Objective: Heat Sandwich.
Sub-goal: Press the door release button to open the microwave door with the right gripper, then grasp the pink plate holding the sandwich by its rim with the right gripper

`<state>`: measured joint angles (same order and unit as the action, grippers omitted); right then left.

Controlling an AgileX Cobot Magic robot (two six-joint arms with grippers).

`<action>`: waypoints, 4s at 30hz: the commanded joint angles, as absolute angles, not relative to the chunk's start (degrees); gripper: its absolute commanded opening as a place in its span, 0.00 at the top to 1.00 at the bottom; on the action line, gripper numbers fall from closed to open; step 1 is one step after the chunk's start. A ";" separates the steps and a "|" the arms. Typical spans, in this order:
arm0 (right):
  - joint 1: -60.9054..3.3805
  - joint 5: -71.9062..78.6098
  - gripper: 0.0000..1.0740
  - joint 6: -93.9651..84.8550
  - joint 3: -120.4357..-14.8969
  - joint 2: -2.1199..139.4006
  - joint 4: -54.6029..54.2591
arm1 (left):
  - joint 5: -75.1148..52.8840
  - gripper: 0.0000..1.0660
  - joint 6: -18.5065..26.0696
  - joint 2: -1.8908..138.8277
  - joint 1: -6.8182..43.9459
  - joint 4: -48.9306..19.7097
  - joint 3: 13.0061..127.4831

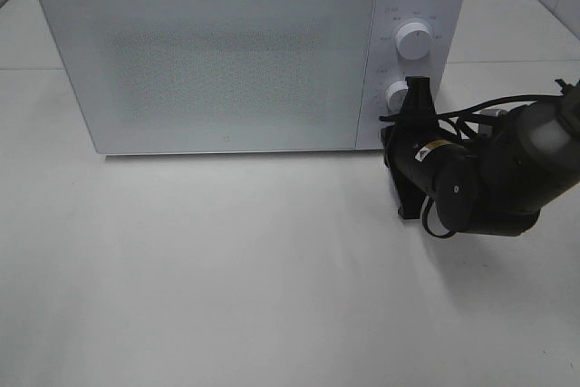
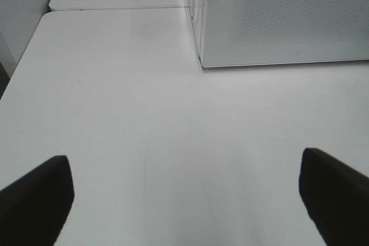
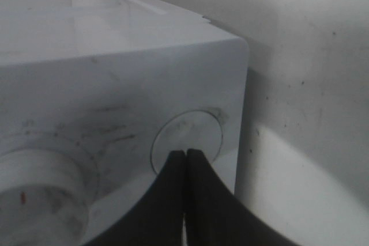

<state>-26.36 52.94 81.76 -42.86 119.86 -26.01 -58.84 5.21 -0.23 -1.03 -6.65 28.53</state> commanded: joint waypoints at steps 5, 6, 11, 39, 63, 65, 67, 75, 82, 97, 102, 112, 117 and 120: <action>-24.64 53.51 1.00 81.25 -44.23 120.21 -25.67 | -58.84 0.03 5.16 -1.83 -1.20 -6.82 28.30; -24.64 53.92 1.00 81.30 -44.40 120.21 -25.73 | -58.84 0.03 5.16 -1.83 -1.20 -6.82 28.30; -24.64 53.97 1.00 81.99 -45.66 120.21 -25.67 | -58.84 0.03 5.16 -1.83 -1.20 -6.82 28.30; -24.64 63.94 1.00 83.65 -53.11 124.68 -25.90 | -58.84 0.03 5.16 -1.83 -1.20 -6.82 28.30; -24.64 58.56 1.00 83.88 -52.14 123.87 -24.64 | -58.84 0.03 5.16 -1.83 -1.20 -6.82 28.30; -24.64 57.35 1.00 83.88 -51.22 123.13 -24.69 | -58.84 0.03 5.16 -1.83 -1.20 -6.82 28.30; -24.64 56.55 1.00 83.82 -50.42 122.21 -24.69 | -58.84 0.03 5.16 -1.83 -1.20 -6.82 28.30; -24.69 52.77 1.00 83.42 -46.70 119.92 -22.69 | -58.84 0.03 5.16 -1.83 -1.20 -6.82 28.30; -24.87 49.96 1.00 83.42 -42.63 117.46 -20.91 | -58.84 0.03 5.16 -1.83 -1.20 -6.82 28.30; -24.87 41.48 0.98 81.53 -33.46 107.43 -18.45 | -58.84 0.03 5.16 -1.83 -1.20 -6.82 28.30; -24.87 37.36 0.97 77.86 -30.31 102.50 -18.45 | -58.84 0.03 5.16 -1.83 -1.20 -6.82 28.30; -24.87 21.89 0.94 64.74 -28.65 92.02 -18.51 | -58.84 0.03 5.16 -1.83 -1.20 -6.82 28.30; -24.87 15.36 0.93 57.24 -28.71 87.49 -18.51 | -58.84 0.03 5.16 -1.83 -1.20 -6.82 28.30; -24.69 10.83 0.92 53.86 -28.71 85.03 -18.51 | -58.84 0.03 5.16 -1.83 -1.20 -6.82 28.30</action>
<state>-24.87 13.81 56.95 -28.59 86.63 -19.14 -58.84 5.21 -0.23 -1.03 -6.65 28.53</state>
